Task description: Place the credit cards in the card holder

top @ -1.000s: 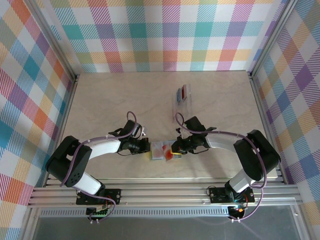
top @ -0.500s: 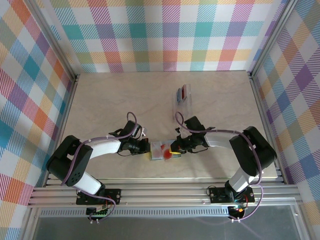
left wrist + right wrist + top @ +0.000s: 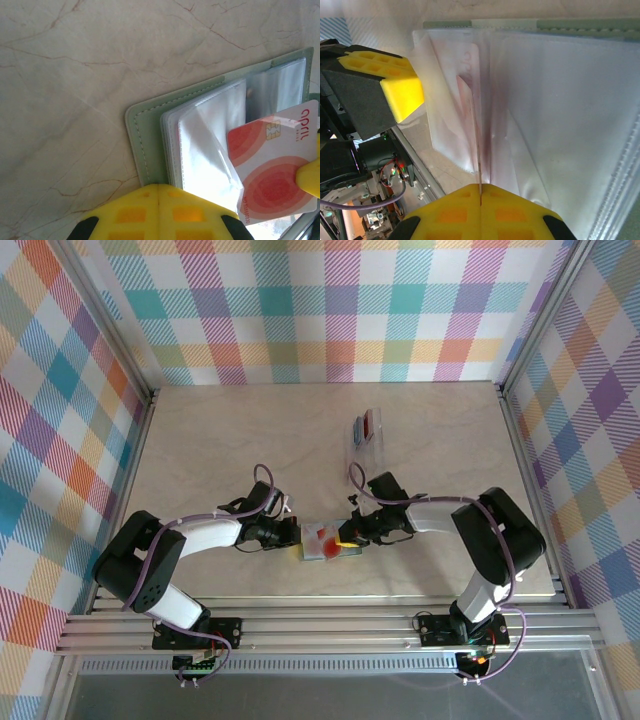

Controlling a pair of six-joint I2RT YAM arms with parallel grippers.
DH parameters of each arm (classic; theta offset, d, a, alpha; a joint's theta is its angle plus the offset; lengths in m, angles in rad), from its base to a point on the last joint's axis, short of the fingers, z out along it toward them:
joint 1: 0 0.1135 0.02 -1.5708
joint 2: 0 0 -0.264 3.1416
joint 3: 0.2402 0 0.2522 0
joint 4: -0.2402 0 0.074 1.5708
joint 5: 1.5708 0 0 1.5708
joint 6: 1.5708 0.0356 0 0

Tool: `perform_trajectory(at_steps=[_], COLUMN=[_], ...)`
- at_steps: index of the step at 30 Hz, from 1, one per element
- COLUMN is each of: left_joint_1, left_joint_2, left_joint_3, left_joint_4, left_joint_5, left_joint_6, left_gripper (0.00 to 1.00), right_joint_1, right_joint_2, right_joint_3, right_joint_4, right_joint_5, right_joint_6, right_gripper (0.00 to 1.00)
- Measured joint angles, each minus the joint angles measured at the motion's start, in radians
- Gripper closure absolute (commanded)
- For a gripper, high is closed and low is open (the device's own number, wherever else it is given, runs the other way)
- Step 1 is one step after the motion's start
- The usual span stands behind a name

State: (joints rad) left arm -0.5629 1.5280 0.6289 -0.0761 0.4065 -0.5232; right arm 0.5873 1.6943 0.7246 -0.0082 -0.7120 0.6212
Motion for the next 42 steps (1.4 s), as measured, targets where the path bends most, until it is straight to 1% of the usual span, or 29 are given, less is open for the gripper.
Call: perform_trajectory(at_steps=[8,27,33,42], left_joint_1=[0.0,0.0,0.0,0.0], left_joint_2=[0.001,0.005,0.006,0.007], left_joint_3=[0.0,0.0,0.0,0.0], left_joint_4=[0.0,0.003,0.004,0.004], left_joint_5=[0.0,0.001,0.003,0.003], left_joint_6=[0.0,-0.003,-0.004,-0.004], left_gripper=[1.0,1.0,1.0,1.0], right_joint_1=[0.0,0.001,0.001,0.013], right_joint_2=[0.035,0.039,0.039,0.039], right_joint_3=[0.022,0.093,0.108,0.109], right_joint_4=[0.014,-0.095,-0.11,-0.109], right_joint_5=[-0.003,0.15,0.177,0.18], right_joint_6=[-0.006,-0.126,-0.14,-0.139], right_gripper=[1.0,1.0,1.0,1.0])
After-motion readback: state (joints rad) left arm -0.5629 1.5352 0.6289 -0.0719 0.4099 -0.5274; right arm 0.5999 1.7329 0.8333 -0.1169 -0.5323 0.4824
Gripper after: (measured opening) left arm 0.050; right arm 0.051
